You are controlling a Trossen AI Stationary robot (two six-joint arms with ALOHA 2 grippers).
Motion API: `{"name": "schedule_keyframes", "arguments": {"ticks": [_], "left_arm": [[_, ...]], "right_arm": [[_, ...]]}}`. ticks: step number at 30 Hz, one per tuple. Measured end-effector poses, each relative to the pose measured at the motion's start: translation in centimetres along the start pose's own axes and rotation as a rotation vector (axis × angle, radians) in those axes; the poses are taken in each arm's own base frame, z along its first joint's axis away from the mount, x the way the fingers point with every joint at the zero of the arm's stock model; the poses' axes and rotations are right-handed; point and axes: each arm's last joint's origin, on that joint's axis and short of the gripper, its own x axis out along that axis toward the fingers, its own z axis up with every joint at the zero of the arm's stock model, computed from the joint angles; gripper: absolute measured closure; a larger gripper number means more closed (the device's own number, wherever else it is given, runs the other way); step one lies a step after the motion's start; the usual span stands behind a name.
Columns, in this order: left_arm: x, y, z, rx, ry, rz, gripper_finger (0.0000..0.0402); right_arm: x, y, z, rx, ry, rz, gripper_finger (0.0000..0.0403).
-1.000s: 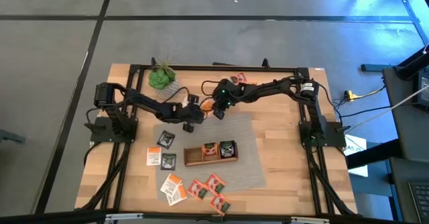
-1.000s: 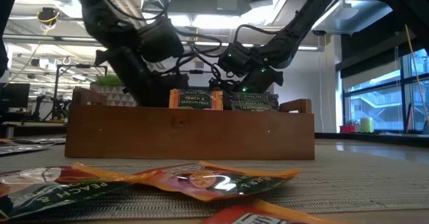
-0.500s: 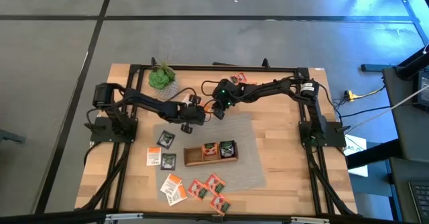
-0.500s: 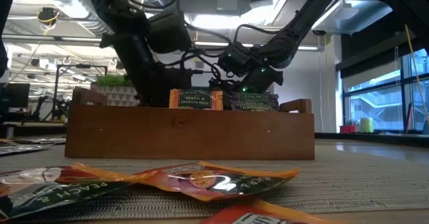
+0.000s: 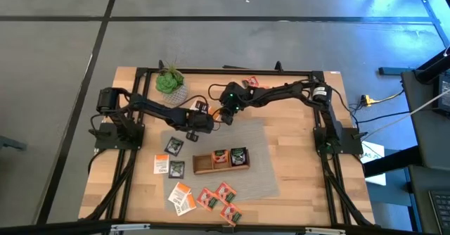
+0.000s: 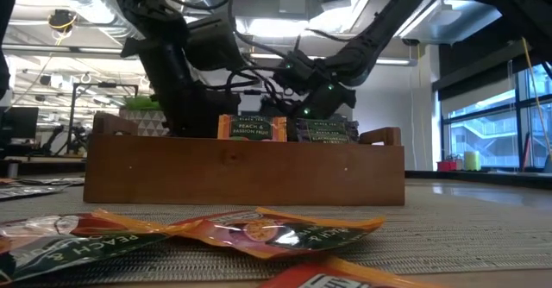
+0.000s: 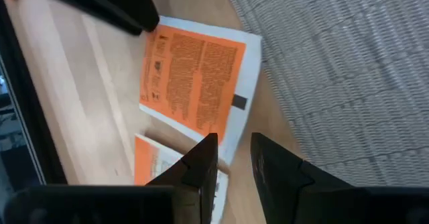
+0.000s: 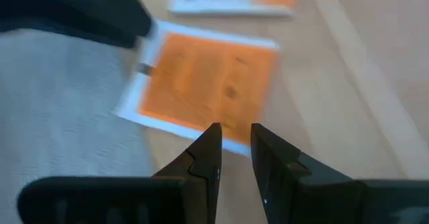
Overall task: Pick & Place Tea
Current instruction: Put the white tea bag into the left section of the wooden organizer
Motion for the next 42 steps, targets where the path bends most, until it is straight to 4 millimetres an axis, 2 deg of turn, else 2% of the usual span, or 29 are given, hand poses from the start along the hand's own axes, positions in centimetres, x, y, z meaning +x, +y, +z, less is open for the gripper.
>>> {"name": "schedule_keyframes", "arguments": {"ticks": [4,11,17,28,33,42], "left_arm": [[-0.1,-0.1,0.0,-0.016,0.000,-0.003,0.0313],[-0.1,-0.1,0.0,-0.007,-0.005,-0.012,0.0313],[-0.1,-0.1,0.0,0.055,-0.005,-0.010,0.0313],[-0.1,-0.1,0.0,0.120,0.002,-0.011,0.0313],[0.6,-0.4,0.0,0.106,0.029,-0.010,0.0313],[1.1,-1.2,0.3,0.140,0.084,0.085,0.0313]], "right_arm": [[0.0,1.0,0.7,-0.071,-0.030,0.000,0.0320],[1.6,1.0,-0.1,-0.129,-0.035,-0.086,0.0320],[2.7,0.6,-0.9,-0.057,-0.002,-0.084,0.0320],[2.8,0.6,-1.3,-0.008,0.034,-0.024,0.0320],[2.8,0.7,-1.3,0.018,0.037,0.001,0.0320],[2.8,0.9,-1.5,0.073,0.057,0.075,0.0320]]}}
